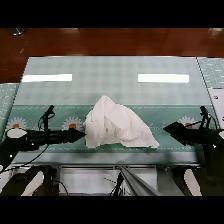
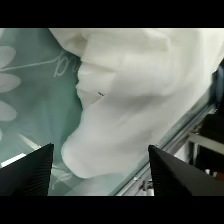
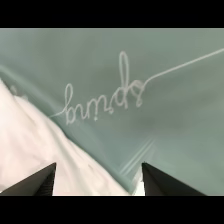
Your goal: Fold the shirts.
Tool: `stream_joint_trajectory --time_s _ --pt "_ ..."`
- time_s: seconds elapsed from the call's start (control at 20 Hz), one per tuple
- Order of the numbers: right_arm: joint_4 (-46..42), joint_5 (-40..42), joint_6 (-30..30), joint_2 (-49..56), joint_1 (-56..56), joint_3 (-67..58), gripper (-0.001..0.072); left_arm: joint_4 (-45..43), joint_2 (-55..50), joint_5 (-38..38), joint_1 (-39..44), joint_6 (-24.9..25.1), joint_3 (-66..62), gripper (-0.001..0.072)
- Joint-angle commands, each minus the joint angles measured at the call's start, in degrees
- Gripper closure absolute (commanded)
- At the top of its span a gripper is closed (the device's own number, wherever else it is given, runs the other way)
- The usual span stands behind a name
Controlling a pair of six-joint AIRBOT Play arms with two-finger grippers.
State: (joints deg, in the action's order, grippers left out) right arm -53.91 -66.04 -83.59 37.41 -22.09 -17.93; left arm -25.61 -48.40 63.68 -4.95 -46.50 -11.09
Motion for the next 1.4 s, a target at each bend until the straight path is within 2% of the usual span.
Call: stream_joint_trajectory --time_s 0.0,0.2,0.25,0.3,0.35,0.45,0.65,0.8,0.9,1.2,1.25,1.35 --pt "1.3 0.5 -1.5 -0.1 2.8 0.8 0.0092 5.8 -2.9 -6.6 10.7 4.9 0.8 0.0005" --pt "-0.3 0.5 -3.0 -0.1 2.9 0.8 0.0092 8.3 -8.9 -11.4 18.9 5.4 -0.1 0.0011" --pt "-1.1 0.3 -3.0 -0.1 2.9 0.8 0.0092 8.5 -10.3 -11.3 19.8 6.1 -0.9 0.0171" --pt "-2.1 -0.6 -3.3 -0.1 2.9 0.8 0.0092 8.5 -11.3 -11.2 20.0 6.4 -1.6 0.0656" --pt "-3.2 -2.3 -3.4 -0.1 2.9 0.8 0.0092 9.0 -11.7 -11.1 20.0 6.9 -2.4 0.0681" --pt "-3.7 -5.2 -3.8 -0.1 2.9 0.8 0.0091 9.4 -11.7 -10.7 20.0 6.9 -4.2 0.0682" --pt "-3.6 -5.6 -4.2 0.1 2.9 0.8 0.0092 9.5 -11.7 -10.6 20.0 6.9 -6.1 0.0681" --pt "-1.0 -5.8 -2.3 4.5 2.9 0.8 0.0091 9.6 -11.7 -10.6 20.0 6.8 -6.1 0.0682" --pt "3.5 -3.0 0.4 8.7 5.0 0.8 0.0092 9.6 -11.7 -10.6 20.0 6.8 -6.0 0.0682" --pt "10.6 9.0 0.2 18.3 19.4 0.6 0.0094 9.6 -11.7 -10.1 20.0 6.8 -6.0 0.0682" --pt "10.5 9.1 0.2 19.2 20.7 0.2 0.0209 9.6 -11.7 -9.6 20.0 6.8 -6.0 0.0682" --pt "10.5 9.1 1.0 19.7 22.9 -1.1 0.0616 9.7 -11.7 -9.1 20.0 6.8 -6.0 0.0682"
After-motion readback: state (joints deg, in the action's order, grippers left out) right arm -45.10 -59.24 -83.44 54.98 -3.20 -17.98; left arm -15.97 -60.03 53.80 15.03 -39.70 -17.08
